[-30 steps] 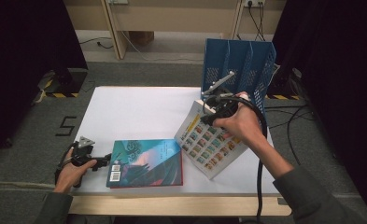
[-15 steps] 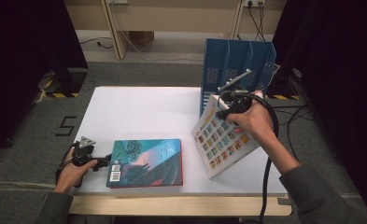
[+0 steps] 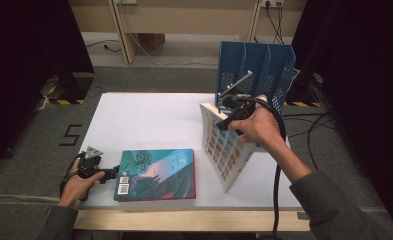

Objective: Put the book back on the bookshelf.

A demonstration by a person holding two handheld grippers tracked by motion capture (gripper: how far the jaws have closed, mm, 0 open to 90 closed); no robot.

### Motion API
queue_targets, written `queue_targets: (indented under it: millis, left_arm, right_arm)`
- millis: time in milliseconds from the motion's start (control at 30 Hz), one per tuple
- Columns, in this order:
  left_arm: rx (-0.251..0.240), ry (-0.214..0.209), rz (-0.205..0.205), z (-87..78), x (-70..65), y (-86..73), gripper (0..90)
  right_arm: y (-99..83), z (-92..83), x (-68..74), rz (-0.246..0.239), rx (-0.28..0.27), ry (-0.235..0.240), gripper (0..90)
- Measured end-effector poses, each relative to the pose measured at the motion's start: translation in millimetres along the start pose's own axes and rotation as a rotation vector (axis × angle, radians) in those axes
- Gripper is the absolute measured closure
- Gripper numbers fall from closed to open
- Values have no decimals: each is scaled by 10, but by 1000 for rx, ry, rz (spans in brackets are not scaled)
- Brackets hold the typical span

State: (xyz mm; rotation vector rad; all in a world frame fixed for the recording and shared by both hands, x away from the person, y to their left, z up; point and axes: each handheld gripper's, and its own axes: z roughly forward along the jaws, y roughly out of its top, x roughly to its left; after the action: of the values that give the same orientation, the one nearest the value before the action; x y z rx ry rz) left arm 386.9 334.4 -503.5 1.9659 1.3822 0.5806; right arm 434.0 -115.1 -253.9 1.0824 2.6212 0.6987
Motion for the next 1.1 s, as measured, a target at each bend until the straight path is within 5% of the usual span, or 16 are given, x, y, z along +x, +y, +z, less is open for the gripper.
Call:
queue_targets:
  millis: [633,1100]
  left_arm:
    - [2,-6,6,3,-21,6,97]
    - [2,-11,8,7,-20,7,95]
  right_arm:
    - [-89,-69,94,42,46,28,545]
    - [-27,-13,-139,87,92,28,577]
